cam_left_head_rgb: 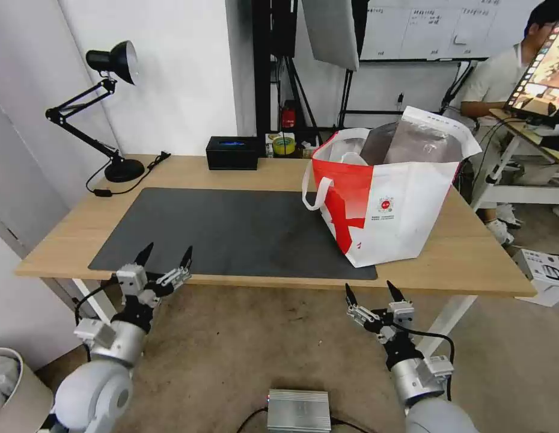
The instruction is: Pick up the trash from the table and place it into the takeout bag.
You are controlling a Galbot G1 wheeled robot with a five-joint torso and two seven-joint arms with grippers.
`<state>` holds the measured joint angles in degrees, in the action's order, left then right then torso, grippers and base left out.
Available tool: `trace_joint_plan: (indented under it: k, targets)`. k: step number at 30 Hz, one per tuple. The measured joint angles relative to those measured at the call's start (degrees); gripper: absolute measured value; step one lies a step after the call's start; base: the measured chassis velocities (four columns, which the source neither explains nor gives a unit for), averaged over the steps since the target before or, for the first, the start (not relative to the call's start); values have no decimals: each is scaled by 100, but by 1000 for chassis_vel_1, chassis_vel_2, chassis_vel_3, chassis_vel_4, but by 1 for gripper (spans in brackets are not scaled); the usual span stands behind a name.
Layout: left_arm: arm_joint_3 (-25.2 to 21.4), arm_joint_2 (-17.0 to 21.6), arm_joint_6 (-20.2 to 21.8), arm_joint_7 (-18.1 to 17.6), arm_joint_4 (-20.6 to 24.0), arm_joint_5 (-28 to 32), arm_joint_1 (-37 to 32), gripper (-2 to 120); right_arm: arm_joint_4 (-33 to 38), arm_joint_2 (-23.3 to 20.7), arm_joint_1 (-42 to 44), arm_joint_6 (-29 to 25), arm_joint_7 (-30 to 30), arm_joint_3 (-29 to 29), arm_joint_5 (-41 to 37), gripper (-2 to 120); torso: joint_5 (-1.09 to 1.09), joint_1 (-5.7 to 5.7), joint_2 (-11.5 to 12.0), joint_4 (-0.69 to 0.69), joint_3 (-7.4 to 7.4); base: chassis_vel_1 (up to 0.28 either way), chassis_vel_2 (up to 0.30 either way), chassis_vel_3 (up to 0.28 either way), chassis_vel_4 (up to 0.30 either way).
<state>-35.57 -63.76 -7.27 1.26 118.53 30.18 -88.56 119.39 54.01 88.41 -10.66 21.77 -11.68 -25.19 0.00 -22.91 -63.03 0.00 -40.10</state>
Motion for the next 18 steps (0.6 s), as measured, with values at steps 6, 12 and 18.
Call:
trace_joint_plan:
  k: [6, 12, 18]
  targets:
    - [-119, -97, -232, 27, -67, -129, -222, 100, 0, 0, 0, 0, 0, 0, 0, 100, 0, 0, 0, 0, 0, 0, 0, 0, 0]
    - [-156, -172, -338, 26, -90, -252, -321, 100, 0, 0, 0, 0, 0, 0, 0, 100, 0, 0, 0, 0, 0, 0, 0, 0, 0]
    - [-130, -352, -442, 25, -99, -417, -429, 100, 0, 0, 0, 0, 0, 0, 0, 100, 0, 0, 0, 0, 0, 0, 0, 0, 0]
